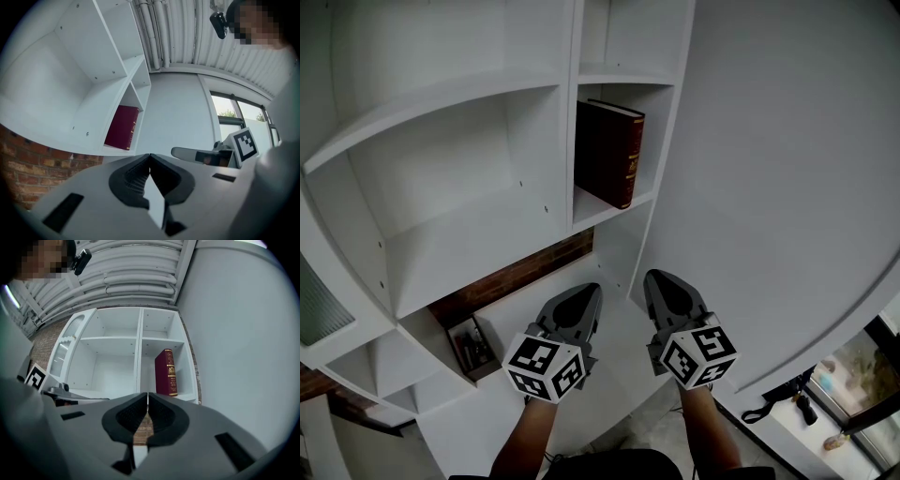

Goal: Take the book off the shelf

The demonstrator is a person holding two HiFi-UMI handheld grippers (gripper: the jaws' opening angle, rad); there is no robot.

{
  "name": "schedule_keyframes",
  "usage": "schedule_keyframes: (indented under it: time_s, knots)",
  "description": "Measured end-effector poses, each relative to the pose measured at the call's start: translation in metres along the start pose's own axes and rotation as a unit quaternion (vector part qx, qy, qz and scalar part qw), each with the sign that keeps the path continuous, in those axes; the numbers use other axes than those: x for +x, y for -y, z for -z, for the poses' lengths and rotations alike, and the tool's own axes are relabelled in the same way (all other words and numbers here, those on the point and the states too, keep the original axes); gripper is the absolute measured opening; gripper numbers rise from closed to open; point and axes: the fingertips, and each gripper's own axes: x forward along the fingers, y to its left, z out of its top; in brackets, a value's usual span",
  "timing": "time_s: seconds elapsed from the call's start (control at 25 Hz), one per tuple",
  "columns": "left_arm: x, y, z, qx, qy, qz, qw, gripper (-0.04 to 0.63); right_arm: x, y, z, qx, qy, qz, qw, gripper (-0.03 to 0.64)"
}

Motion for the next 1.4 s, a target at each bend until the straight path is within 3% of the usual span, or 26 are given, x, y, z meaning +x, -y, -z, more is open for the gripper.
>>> schedule_keyframes:
  time_s: [0.32, 1.4]
  knots:
    - [0.016, 0.007, 0.001, 0.008, 0.000, 0.001, 1.0000, 0.017, 0.004, 0.015, -0.008, 0.005, 0.009, -0.010, 1.000, 0.023]
    - [0.088, -0.026, 0.001, 0.040, 0.002, -0.082, 0.9958, 0.017, 0.085, 0.082, -0.015, 0.015, 0.014, -0.086, 0.996, 0.025]
